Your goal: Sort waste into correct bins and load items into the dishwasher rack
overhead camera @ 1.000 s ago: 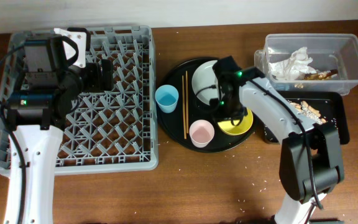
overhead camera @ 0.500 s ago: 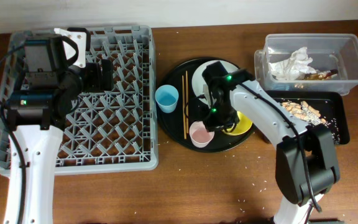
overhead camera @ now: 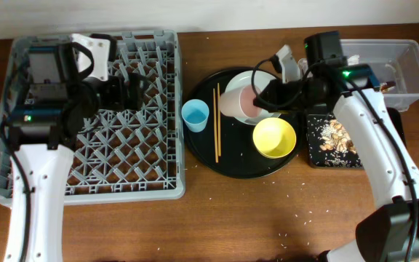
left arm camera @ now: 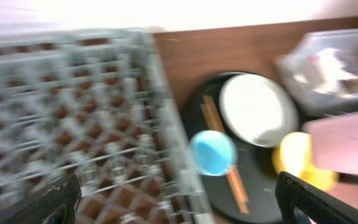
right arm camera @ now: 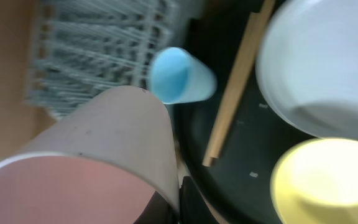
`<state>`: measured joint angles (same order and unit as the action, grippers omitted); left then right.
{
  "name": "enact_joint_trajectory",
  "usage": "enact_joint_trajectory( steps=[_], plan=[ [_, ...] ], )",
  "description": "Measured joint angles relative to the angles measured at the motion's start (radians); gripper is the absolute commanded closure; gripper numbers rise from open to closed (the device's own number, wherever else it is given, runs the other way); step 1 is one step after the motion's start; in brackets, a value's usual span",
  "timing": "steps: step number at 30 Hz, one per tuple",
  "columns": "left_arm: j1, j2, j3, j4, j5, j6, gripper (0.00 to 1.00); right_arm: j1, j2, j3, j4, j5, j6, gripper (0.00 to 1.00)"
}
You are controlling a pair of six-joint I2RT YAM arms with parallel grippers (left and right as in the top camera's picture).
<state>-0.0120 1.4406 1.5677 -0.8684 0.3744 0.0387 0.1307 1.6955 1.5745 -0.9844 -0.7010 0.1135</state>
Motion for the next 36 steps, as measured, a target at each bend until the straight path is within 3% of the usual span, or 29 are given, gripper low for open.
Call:
enact_joint_trajectory(
  steps=[3,8,11,16,18,19,33,35,36],
  plan=[
    [0.000,0.080,0.006,0.000,0.271,0.000,0.01,0.010,0.009,-0.017,0.126,-0.174,-0.012,0.96],
    [-0.001,0.367,0.007,0.010,0.883,0.000,0.01,0.043,0.011,-0.021,0.184,-0.295,-0.013,0.96],
    [-0.001,0.457,0.007,-0.012,1.078,-0.011,0.01,0.069,0.021,-0.022,0.265,-0.309,0.011,0.96],
    [-0.051,0.464,0.007,-0.014,1.144,-0.080,0.06,0.117,0.118,-0.023,0.431,-0.321,0.097,0.96],
    [-0.077,0.466,0.007,-0.014,1.138,-0.092,0.19,0.136,0.133,-0.023,0.488,-0.333,0.127,0.96],
    [-0.088,0.466,0.007,-0.014,1.142,-0.096,0.21,0.150,0.136,-0.023,0.508,-0.332,0.140,0.96],
    [-0.071,0.466,0.007,-0.019,1.186,-0.111,0.21,0.177,0.140,-0.023,0.473,-0.344,0.175,0.96],
    [-0.071,0.466,0.007,-0.018,1.186,-0.111,0.30,0.177,0.140,-0.023,0.473,-0.344,0.175,0.96],
    [-0.071,0.466,0.007,-0.017,1.186,-0.111,0.35,0.177,0.140,-0.023,0.473,-0.345,0.174,0.91]
  ],
)
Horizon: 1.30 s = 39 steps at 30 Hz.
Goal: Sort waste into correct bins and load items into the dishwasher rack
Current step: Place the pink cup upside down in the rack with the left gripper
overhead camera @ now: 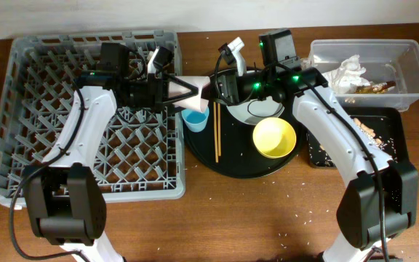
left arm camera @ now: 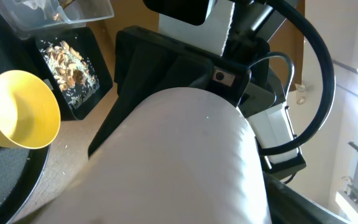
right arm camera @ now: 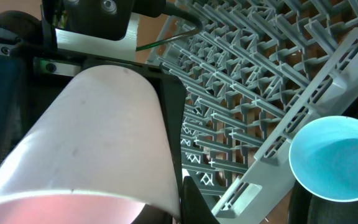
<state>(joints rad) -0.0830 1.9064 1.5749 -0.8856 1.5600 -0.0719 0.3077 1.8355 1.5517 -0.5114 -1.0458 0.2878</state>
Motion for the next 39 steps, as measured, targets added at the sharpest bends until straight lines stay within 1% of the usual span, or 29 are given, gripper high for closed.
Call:
enact_joint_trajectory(
  steps=[2,3,4,7,9,11,13,14,15,16,17,18,19,20,23,26,28,33,38,39],
  plan=[
    [0.001,0.000,0.000,0.004,-0.002,0.001,0.38,0.000,0.000,0.000,0.001,-0.004,0.001,0.65],
    [0.001,0.000,0.000,0.008,-0.004,0.000,0.41,0.001,0.000,0.000,-0.005,0.000,0.003,0.59],
    [0.003,0.000,0.000,0.014,-0.004,0.000,0.42,0.001,0.002,0.000,-0.011,0.006,0.004,0.55],
    [0.011,0.000,0.000,0.040,-0.004,0.000,0.42,0.001,0.005,0.000,-0.012,0.011,0.004,0.47],
    [0.032,0.000,0.000,0.056,-0.003,0.000,0.48,-0.010,0.006,0.000,-0.019,0.012,0.003,0.44],
    [0.076,0.000,0.010,0.059,-0.028,0.000,0.49,-0.039,0.006,0.000,-0.042,0.013,0.002,0.40],
    [0.143,0.000,0.056,0.013,-0.204,-0.005,0.48,-0.097,0.006,0.000,-0.093,0.032,-0.005,0.37],
    [0.158,-0.001,0.095,-0.064,-0.330,-0.010,0.48,-0.122,0.006,0.000,-0.137,0.050,-0.018,0.37],
    [0.161,-0.006,0.126,-0.105,-0.443,-0.012,0.48,-0.140,0.006,0.000,-0.172,0.071,-0.031,0.36],
    [0.146,-0.022,0.180,-0.189,-0.644,-0.016,0.48,-0.164,0.007,0.000,-0.217,0.108,-0.052,0.35],
    [0.123,-0.045,0.209,-0.237,-0.783,-0.018,0.48,-0.174,0.008,0.000,-0.237,0.129,-0.059,0.34],
    [0.097,-0.067,0.223,-0.270,-0.887,-0.018,0.48,-0.183,0.008,0.000,-0.258,0.156,-0.066,0.32],
    [0.052,-0.100,0.240,-0.341,-1.056,-0.022,0.48,-0.188,0.009,0.000,-0.278,0.188,-0.073,0.32],
    [0.006,-0.126,0.246,-0.399,-1.179,-0.031,0.48,-0.190,0.010,0.000,-0.293,0.222,-0.080,0.32],
    [-0.121,-0.145,0.227,-0.540,-1.464,-0.076,0.48,-0.190,0.010,0.000,-0.312,0.301,-0.104,0.32],
    [-0.165,-0.145,0.147,-0.523,-1.552,-0.122,0.48,-0.190,0.010,0.000,-0.313,0.316,-0.108,0.32],
    [-0.199,-0.143,0.025,-0.431,-1.575,-0.145,0.48,-0.190,0.010,0.000,-0.312,0.322,-0.108,0.31],
    [-0.229,-0.138,-0.122,-0.311,-1.576,-0.161,0.48,-0.190,0.010,0.000,-0.316,0.323,-0.108,0.32],
    [-0.229,-0.137,-0.187,-0.222,-1.577,-0.163,0.48,-0.190,0.010,0.000,-0.317,0.323,-0.108,0.31],
    [-0.229,-0.137,-0.199,-0.207,-1.580,-0.165,0.38,-0.190,0.010,0.000,-0.319,0.323,-0.108,0.31]
  ],
)
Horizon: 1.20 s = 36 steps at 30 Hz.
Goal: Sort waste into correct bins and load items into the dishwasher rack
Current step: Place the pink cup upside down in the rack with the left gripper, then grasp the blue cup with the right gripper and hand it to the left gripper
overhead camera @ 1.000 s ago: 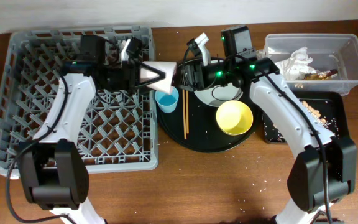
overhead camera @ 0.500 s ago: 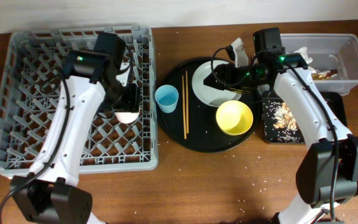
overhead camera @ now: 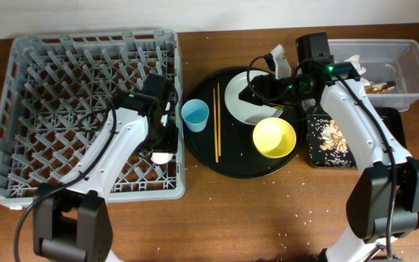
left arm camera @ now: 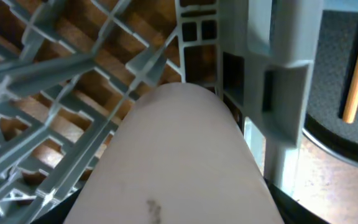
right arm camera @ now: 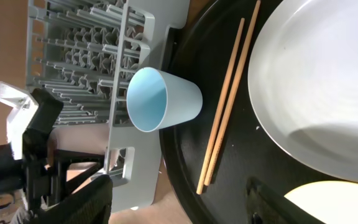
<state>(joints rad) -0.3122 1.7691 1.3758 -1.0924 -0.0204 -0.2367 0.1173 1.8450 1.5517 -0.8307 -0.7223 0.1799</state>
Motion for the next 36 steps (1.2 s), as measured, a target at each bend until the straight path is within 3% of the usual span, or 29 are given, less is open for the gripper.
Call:
enact_joint_trajectory(
  steps=[2,4,12,16,23,28,29,31,36],
  plan=[
    [0.000,0.000,-0.033,0.049,-0.009,0.000,0.23,0.000,0.000,0.000,0.000,0.000,0.000,0.31],
    [0.000,0.000,-0.052,0.070,-0.021,-0.006,0.14,0.000,0.000,0.000,0.000,0.000,-0.001,0.31],
    [0.004,0.000,-0.046,0.091,-0.049,-0.014,0.15,0.068,0.000,0.000,0.025,0.034,0.000,0.31],
    [0.003,0.003,0.093,-0.003,-0.039,-0.014,0.15,0.133,0.000,0.000,0.061,0.130,0.035,0.32],
    [0.074,0.002,0.319,-0.104,-0.032,-0.059,0.15,0.313,0.042,0.000,0.174,0.420,0.212,0.56],
    [0.170,0.002,0.321,-0.089,0.017,-0.119,0.15,0.349,0.193,0.000,0.241,0.464,0.279,0.62],
    [0.175,0.002,0.322,-0.089,0.023,-0.124,0.15,0.349,0.216,0.000,0.246,0.463,0.286,0.68],
    [0.176,0.002,0.322,-0.089,0.032,-0.127,0.15,0.349,0.234,0.000,0.249,0.463,0.292,0.96],
    [0.176,0.002,0.322,-0.089,0.052,-0.127,0.14,0.332,0.235,0.000,0.240,0.402,0.291,0.96]
  ],
)
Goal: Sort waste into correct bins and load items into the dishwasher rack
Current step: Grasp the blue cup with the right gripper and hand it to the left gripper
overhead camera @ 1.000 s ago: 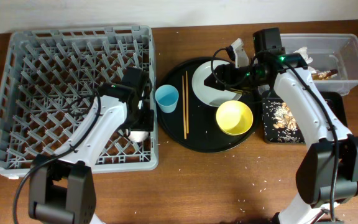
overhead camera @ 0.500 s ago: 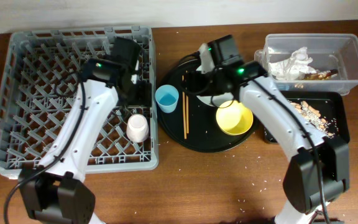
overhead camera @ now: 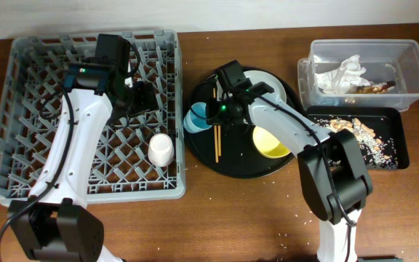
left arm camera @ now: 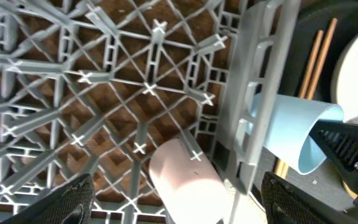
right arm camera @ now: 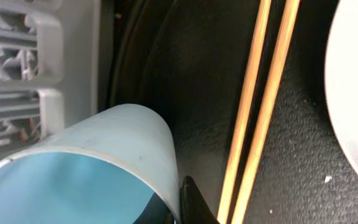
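A pink cup (overhead camera: 161,149) stands upside down in the grey dishwasher rack (overhead camera: 20,156), near its right wall; the left wrist view shows the cup (left arm camera: 185,177) just below the fingers. My left gripper (overhead camera: 140,99) hangs open above the rack, holding nothing. My right gripper (overhead camera: 208,113) is shut on the rim of the blue cup (overhead camera: 196,116), which tilts at the left edge of the round black tray (overhead camera: 238,166). In the right wrist view one finger (right arm camera: 192,200) presses the outside of the blue cup (right arm camera: 104,162).
On the tray lie two wooden chopsticks (overhead camera: 217,142), a white plate (overhead camera: 271,82) and a yellow bowl (overhead camera: 271,143). A clear bin (overhead camera: 362,51) with tissue stands at the back right. In front of it is a black tray with food scraps (overhead camera: 369,142).
My left gripper has let go of the pink cup, which stays in the rack, and now stands open higher over the rack. My right gripper moved from over the plate and shut on the blue cup.
My right gripper held the pink cup over the tray while the left hung open over the rack. Then both grippers were at the cup between rack and tray. Then the left held it down in the rack, the right open. Now the right holds the blue cup.
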`<state>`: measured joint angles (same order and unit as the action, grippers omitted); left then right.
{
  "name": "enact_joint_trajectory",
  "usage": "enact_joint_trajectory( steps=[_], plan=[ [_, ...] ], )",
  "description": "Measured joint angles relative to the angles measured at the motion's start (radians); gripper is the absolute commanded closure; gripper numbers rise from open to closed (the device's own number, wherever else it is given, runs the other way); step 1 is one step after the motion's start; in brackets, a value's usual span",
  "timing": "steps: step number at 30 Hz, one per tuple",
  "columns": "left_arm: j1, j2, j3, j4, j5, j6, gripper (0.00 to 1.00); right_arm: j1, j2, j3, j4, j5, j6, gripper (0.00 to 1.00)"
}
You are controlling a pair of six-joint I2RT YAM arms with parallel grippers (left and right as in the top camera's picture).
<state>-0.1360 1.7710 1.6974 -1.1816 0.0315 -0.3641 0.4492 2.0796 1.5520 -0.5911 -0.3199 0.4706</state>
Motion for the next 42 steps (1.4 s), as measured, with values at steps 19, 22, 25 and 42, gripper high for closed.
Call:
enact_joint_trajectory(
  steps=[19,22,25,42],
  plan=[
    [0.180,0.001,0.001,0.104,1.293,0.350,0.11,-0.141,-0.224,0.000,0.446,-0.800,0.015,0.96],
    [0.180,0.001,0.002,0.095,1.327,0.363,0.11,-0.142,-0.224,-0.001,0.550,-0.812,0.078,0.96],
    [0.141,0.001,0.002,0.093,1.346,0.365,0.11,-0.107,-0.224,-0.001,0.584,-0.830,0.109,0.96],
    [0.158,0.002,0.002,0.091,1.405,0.372,0.24,-0.105,-0.224,-0.001,0.509,-0.904,0.097,0.96]
  ],
)
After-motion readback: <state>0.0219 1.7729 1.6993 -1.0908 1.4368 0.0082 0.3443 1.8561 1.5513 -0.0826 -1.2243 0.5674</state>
